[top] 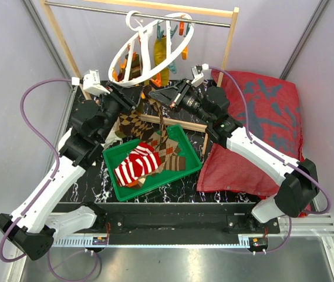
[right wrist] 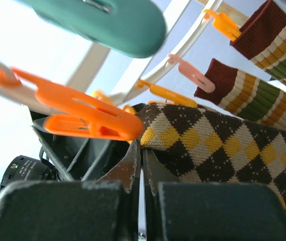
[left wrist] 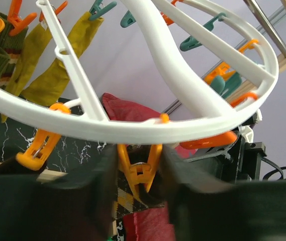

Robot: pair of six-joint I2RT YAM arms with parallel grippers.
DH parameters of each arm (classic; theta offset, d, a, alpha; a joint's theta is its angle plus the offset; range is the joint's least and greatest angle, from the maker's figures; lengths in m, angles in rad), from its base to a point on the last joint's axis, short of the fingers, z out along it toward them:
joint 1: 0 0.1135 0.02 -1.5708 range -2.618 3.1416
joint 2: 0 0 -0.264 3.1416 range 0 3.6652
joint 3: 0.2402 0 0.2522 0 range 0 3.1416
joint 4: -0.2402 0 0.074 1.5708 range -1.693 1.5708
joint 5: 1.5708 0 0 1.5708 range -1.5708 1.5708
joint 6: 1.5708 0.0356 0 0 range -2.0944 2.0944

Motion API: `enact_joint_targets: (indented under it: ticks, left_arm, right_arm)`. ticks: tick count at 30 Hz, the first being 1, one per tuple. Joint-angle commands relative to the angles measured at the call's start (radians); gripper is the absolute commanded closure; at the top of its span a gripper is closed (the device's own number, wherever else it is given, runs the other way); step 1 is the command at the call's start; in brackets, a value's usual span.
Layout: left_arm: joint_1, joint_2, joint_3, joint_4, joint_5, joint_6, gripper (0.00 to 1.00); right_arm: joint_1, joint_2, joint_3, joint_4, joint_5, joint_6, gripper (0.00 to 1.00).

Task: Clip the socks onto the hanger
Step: Clamp the sock onto the hanger.

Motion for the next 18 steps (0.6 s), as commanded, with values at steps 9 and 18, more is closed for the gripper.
enact_joint_targets:
  ticks: [9,18]
  left_arm:
    - [0.001,0.0,0.005,0.041,-0.046,0.049,0.25]
    - [0.051,0.055,-0.015,0.056,-0.149,0.089,0.33]
  right_arm:
    - [-0.007,0.015,0.04,0.079,-0.034,-0.03,0.8]
    - [-0.019,-0.087,-0.096,0.079,0.079,-0.383,0.39]
